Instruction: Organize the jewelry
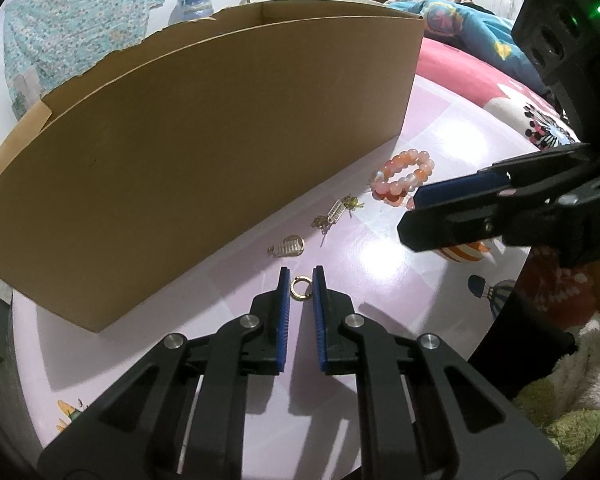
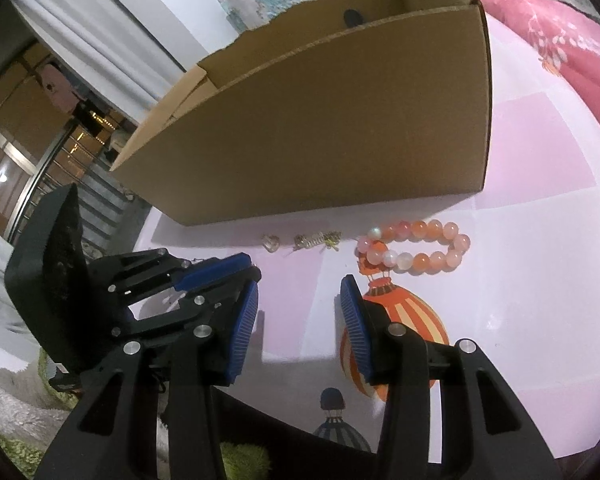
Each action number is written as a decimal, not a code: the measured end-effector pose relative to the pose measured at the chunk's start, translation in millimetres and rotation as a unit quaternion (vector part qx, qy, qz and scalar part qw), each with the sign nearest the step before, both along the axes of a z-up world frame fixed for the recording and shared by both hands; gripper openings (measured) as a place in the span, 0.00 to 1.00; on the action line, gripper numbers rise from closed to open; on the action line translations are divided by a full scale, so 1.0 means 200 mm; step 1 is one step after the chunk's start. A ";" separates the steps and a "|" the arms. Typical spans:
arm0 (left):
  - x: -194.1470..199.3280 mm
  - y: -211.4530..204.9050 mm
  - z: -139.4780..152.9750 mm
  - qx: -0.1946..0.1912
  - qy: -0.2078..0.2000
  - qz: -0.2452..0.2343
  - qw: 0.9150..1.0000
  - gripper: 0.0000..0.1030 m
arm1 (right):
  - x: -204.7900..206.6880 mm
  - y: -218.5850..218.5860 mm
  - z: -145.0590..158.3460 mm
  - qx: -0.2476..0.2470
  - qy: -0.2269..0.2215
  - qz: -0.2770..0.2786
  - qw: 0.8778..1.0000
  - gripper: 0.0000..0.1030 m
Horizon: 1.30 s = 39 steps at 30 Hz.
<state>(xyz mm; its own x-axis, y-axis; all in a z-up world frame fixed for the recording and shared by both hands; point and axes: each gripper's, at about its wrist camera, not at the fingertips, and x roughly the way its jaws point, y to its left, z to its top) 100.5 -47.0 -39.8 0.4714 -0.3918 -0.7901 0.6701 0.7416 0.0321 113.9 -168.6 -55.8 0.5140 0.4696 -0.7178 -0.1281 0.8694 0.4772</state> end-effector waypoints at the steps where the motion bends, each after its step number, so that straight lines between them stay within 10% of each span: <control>1: 0.00 0.01 0.00 0.000 0.000 0.004 1.000 0.10 | 0.00 0.00 0.01 0.000 -0.003 0.001 1.000 0.41; 23: -0.02 0.23 0.00 -0.029 0.020 0.068 0.997 0.09 | 0.22 0.40 0.01 -0.199 -0.083 0.172 0.961 0.21; 39: -0.02 0.23 0.00 -0.032 0.022 0.069 0.997 0.09 | 0.20 0.36 0.01 -0.224 -0.071 0.178 0.956 0.09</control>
<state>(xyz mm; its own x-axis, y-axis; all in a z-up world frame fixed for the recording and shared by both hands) 96.2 -1.3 -39.8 0.4886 -0.3760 -0.7873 0.5620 0.8259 -0.0456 153.7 -96.8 -52.9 0.4857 0.2952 -0.8227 -0.4898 0.8715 0.0235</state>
